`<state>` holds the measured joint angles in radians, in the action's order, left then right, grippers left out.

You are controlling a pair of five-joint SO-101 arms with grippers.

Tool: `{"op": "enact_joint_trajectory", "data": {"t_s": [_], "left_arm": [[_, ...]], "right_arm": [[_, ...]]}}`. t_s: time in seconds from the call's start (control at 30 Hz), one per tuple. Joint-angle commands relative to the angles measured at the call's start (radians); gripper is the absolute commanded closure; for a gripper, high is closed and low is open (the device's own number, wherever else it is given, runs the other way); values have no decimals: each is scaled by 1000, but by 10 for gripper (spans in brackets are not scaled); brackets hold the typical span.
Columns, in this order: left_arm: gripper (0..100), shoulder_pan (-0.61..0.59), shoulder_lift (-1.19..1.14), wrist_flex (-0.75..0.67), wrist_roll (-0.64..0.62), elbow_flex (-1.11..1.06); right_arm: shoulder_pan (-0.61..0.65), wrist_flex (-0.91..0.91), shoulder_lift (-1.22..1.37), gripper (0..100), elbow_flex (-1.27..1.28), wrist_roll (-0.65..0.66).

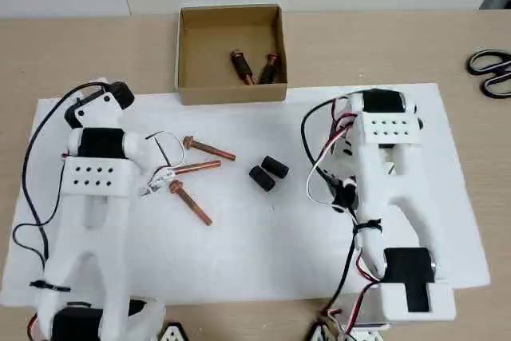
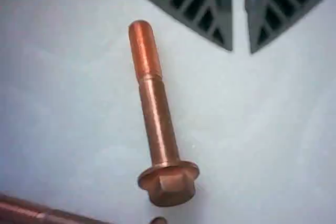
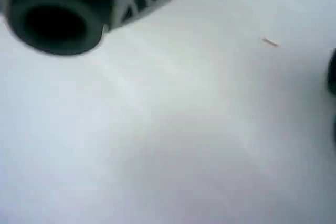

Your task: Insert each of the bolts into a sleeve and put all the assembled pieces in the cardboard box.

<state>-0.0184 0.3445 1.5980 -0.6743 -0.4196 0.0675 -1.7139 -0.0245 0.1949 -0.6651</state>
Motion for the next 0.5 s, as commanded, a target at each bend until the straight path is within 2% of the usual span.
{"op": "enact_joint_trajectory", "data": {"t_s": [0.0,0.27,0.47], "left_arm": [[994,5,-35,-15,-8,39],[992,98,-198,-98,-9,41],[992,133,-273,-196,-57,41]], "right_arm": [[-7,-8,-51,996,11,9],[-10,10,-53,996,8,9],[-12,4,-53,996,8,9]]}}
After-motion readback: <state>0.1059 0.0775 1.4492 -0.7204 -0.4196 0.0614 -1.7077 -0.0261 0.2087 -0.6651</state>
